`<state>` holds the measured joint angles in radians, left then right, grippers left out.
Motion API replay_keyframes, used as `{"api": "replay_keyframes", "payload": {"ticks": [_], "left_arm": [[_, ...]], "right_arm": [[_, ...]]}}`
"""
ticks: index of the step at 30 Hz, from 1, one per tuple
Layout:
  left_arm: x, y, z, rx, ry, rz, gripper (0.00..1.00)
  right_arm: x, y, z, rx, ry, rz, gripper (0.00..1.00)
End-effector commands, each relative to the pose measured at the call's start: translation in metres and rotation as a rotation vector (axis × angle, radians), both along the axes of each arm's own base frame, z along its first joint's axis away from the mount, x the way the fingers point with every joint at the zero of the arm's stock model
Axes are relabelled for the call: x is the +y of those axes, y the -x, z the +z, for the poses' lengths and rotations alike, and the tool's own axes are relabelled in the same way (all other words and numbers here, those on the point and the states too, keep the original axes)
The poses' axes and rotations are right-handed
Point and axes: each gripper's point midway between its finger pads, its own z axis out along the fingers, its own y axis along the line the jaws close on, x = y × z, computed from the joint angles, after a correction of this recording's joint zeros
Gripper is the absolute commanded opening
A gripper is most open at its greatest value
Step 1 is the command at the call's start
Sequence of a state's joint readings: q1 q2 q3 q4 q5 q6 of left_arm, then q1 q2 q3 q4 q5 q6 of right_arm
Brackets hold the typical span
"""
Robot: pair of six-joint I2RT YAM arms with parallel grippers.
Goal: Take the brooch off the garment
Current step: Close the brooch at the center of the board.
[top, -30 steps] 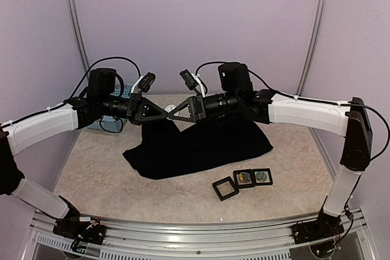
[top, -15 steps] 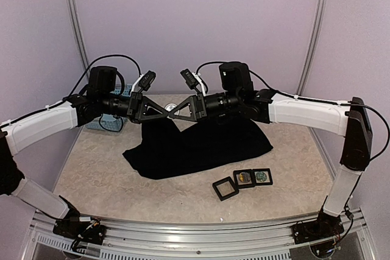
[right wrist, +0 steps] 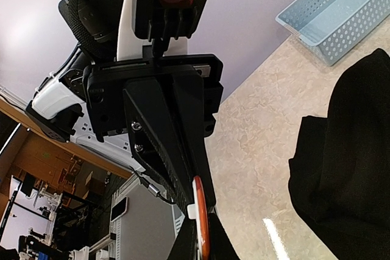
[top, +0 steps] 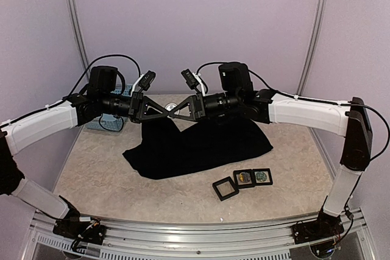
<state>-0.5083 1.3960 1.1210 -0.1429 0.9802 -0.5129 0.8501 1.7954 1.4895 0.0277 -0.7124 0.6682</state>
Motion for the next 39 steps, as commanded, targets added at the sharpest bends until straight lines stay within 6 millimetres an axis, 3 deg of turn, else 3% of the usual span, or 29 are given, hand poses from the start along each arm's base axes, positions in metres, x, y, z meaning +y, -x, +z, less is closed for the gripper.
{"api": "replay_keyframes", "payload": {"ticks": [1,28,39], "left_arm": [[-0.012,0.022,0.027,-0.059,0.055,-0.099,0.0],[-0.009,0.023,0.029,-0.066,0.049,-0.077,0.0],[-0.005,0.01,0.01,0.01,0.005,-0.001,0.0]], "right_arm": [[-0.015,-0.032,-0.033,0.039,0.102,-0.177,0.02],[-0.06,-0.067,-0.088,0.231,0.242,-0.439,0.0],[-0.07,-0.069,-0.085,0.211,0.236,-0.473,0.01]]}}
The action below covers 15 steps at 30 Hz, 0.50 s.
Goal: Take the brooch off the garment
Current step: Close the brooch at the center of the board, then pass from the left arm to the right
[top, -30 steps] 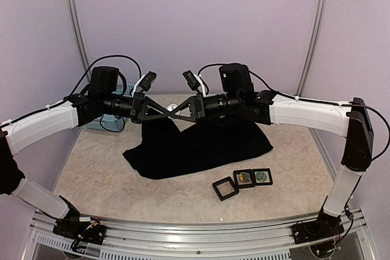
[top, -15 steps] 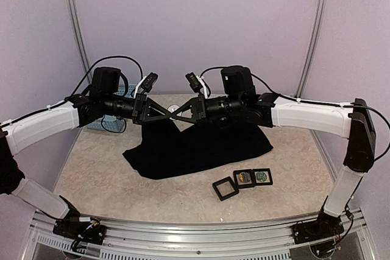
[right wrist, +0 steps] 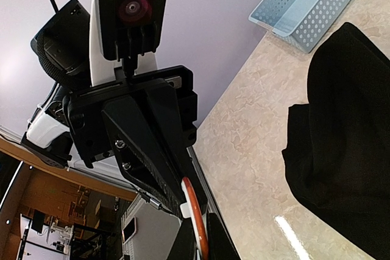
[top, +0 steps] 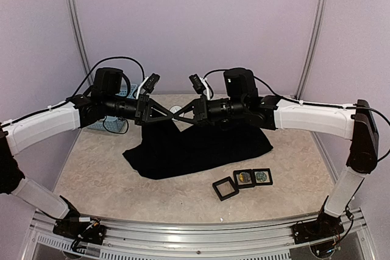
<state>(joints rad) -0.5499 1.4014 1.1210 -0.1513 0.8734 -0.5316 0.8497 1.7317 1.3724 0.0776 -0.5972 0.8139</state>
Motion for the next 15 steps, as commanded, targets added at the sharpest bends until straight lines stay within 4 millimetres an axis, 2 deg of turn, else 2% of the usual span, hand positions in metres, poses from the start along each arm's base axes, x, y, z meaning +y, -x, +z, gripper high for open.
{"api": "replay_keyframes", "payload": {"ticks": [1,6,10,15], "left_arm": [[0.003,0.013,0.017,0.012,0.045,-0.054,0.0],[0.008,0.005,0.005,0.066,0.024,-0.021,0.0],[0.013,0.0,-0.004,0.101,0.017,0.001,0.0],[0.012,-0.002,-0.008,0.124,0.018,-0.006,0.0]], "right_arm": [[-0.054,-0.061,-0.069,0.098,0.226,-0.315,0.02],[-0.053,-0.06,-0.052,0.04,0.188,-0.297,0.05],[-0.052,-0.059,-0.046,0.015,0.181,-0.284,0.07],[-0.039,-0.047,-0.026,-0.045,0.098,-0.168,0.15]]}}
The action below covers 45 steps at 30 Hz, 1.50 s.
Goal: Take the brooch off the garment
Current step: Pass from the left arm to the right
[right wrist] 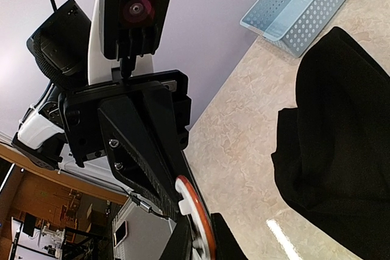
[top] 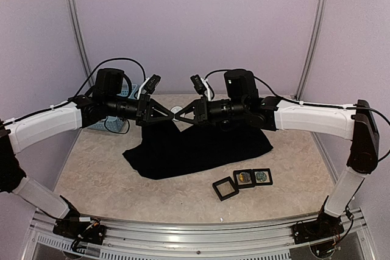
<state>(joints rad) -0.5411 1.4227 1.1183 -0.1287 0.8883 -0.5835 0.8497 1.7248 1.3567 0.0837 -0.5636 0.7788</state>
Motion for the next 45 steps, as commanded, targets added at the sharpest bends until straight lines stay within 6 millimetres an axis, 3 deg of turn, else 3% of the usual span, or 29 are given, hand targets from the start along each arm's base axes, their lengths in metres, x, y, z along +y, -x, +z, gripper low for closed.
{"api": "replay_keyframes", "payload": {"ticks": [1,4,9,17,22,30,40,43,45], "left_arm": [[0.013,0.002,-0.003,0.072,0.011,-0.02,0.0],[0.011,0.003,-0.003,0.073,0.018,-0.033,0.0],[0.011,0.001,-0.003,0.071,0.026,-0.042,0.0],[0.012,0.001,0.002,0.053,0.054,-0.06,0.0],[0.01,0.004,0.009,0.033,0.076,-0.092,0.0],[0.006,0.006,0.005,0.041,0.072,-0.116,0.0],[0.003,0.003,0.004,0.042,0.064,-0.123,0.0],[0.003,0.002,0.002,0.045,0.06,-0.121,0.0],[0.003,0.001,0.0,0.047,0.054,-0.115,0.0]], "right_arm": [[-0.033,-0.037,-0.014,-0.031,0.049,-0.103,0.18],[-0.027,-0.025,0.009,-0.088,-0.021,-0.019,0.26],[-0.025,-0.013,0.029,-0.147,-0.064,0.055,0.35],[-0.015,-0.001,0.027,-0.101,-0.106,0.171,0.45],[-0.008,0.0,0.024,-0.068,-0.112,0.209,0.46],[0.001,0.002,0.017,-0.021,-0.133,0.259,0.27],[0.009,0.01,0.018,-0.001,-0.15,0.315,0.1],[0.009,0.01,0.02,-0.009,-0.156,0.311,0.0],[0.009,0.009,0.022,-0.015,-0.159,0.304,0.0]]}}
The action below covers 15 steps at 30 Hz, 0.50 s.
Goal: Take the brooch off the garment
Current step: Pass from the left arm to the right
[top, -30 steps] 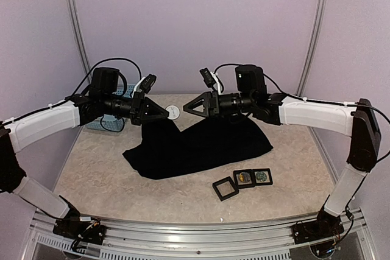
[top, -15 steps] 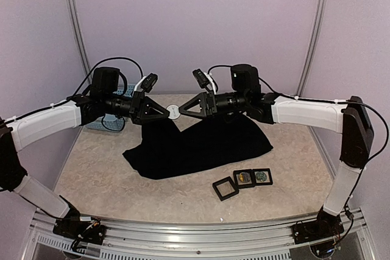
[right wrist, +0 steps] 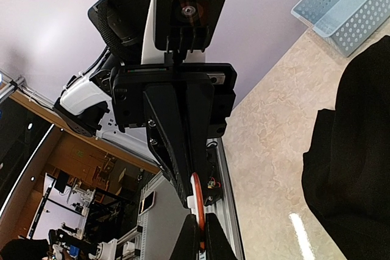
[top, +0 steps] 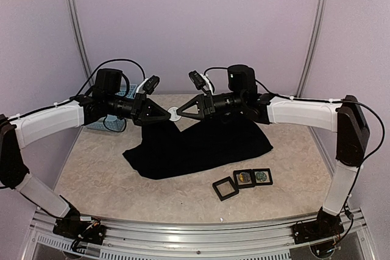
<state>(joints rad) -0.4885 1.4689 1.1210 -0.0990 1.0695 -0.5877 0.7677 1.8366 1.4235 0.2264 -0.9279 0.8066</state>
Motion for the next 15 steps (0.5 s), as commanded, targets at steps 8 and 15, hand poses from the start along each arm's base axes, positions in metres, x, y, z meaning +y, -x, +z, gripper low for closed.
{"api": "replay_keyframes", "payload": {"ticks": [8,15], "left_arm": [[0.015,-0.025,-0.009,-0.053,-0.096,0.174,0.43],[0.07,-0.047,-0.009,-0.138,-0.188,0.47,0.97]], "right_arm": [[-0.006,0.001,0.01,-0.113,0.045,-0.064,0.0],[-0.052,0.001,-0.035,-0.206,0.391,-0.23,0.0]]}}
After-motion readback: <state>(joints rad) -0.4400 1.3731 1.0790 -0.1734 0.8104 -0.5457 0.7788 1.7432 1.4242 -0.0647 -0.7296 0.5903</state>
